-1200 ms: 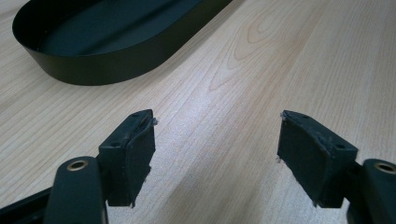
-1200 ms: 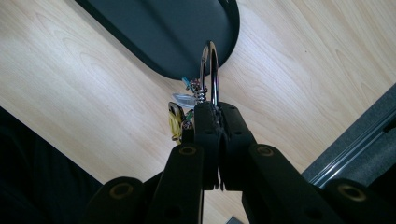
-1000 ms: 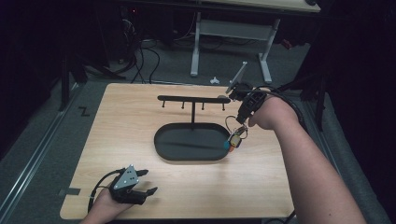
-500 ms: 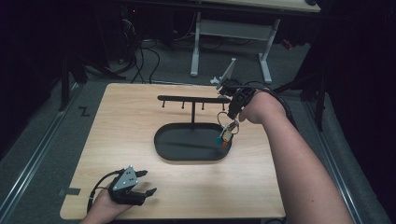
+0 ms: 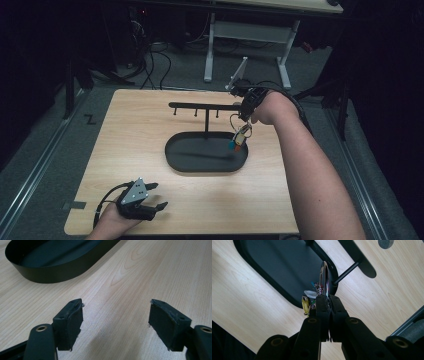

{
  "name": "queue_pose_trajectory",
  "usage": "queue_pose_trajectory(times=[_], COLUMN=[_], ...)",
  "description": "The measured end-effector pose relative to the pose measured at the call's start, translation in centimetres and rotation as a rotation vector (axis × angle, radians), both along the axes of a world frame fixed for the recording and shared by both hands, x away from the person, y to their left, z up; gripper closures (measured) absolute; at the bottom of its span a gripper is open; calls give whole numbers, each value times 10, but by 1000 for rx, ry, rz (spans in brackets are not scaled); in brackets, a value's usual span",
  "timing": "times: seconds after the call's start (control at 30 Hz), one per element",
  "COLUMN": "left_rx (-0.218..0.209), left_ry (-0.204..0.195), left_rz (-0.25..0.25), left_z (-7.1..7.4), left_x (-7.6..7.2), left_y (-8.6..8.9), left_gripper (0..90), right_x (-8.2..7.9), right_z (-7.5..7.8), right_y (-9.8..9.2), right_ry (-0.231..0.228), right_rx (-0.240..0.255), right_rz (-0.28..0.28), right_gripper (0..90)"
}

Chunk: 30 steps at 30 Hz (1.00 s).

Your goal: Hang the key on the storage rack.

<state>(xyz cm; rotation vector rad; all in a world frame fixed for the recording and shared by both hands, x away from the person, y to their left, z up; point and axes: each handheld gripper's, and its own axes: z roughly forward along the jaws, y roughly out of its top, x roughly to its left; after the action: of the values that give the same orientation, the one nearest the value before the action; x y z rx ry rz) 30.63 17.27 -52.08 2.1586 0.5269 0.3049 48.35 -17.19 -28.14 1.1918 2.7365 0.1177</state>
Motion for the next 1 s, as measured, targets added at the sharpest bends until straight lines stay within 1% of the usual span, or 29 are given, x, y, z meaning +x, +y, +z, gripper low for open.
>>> queue_pose_trajectory(times=[0.07, 0.13, 0.27, 0.3, 0.4, 0.43, 0.47, 0.5, 0.53, 0.57, 0.63, 0.7, 0.73, 0.77, 0.8, 0.93, 0.97, 1.0], left_rx=[-2, -3, -6, -6, -4, -1, -7, -6, -7, -7, -4, -7, -8, -9, -9, -8, -7, -7], left_ry=[3, 3, 0, 0, 1, 3, -1, -1, -3, -3, 1, -2, -1, -1, -1, -2, -3, -4], left_rz=[1, 2, 4, 4, 6, 4, 8, 7, 8, 8, 6, 10, 11, 12, 13, 11, 11, 10], left_z=[0, 0, -1, -1, -1, -1, -1, 0, 0, 0, 0, 0, 0, 0, 0, 0, 0, 0], left_x=[0, 0, 0, 0, 0, 0, 0, -1, -1, -1, -1, -1, -1, -1, -1, -1, -1, -1], left_y=[0, 0, 0, 0, 1, 1, 1, 1, 1, 1, 2, 2, 2, 2, 2, 2, 2, 2], left_gripper=[280, 280, 280, 280, 280, 280, 280, 280, 280, 280, 281, 280, 280, 280, 280, 280, 280, 281], right_x=[4, 8, 14, 16, 18, 20, 21, 21, 22, 23, 24, 24, 25, 25, 25, 22, 20, 19], right_z=[-2, -3, -7, -9, -13, -15, -15, -16, -16, -17, -18, -18, -18, -17, -15, -11, -10, -10], right_y=[-3, -4, -9, -9, -10, -12, -11, -12, -13, -13, -14, -15, -16, -17, -17, -18, -18, -19], right_ry=[-2, 4, 4, 7, 12, 6, 9, 10, 10, 8, 3, -4, -4, -15, -24, -40, -47, -51], right_rx=[-2, -3, 17, 19, 16, 11, 10, 24, 39, 40, 48, 47, 48, 52, 51, 54, 52, 52], right_rz=[0, -22, -27, -41, -48, -29, -37, -53, -55, -58, -56, -76, -80, -80, -97, -97, -106, -102], right_gripper=[879, 878, 879, 878, 877, 877, 877, 877, 877, 876, 873, 863, 840, 826, 827, 823, 815, 812])
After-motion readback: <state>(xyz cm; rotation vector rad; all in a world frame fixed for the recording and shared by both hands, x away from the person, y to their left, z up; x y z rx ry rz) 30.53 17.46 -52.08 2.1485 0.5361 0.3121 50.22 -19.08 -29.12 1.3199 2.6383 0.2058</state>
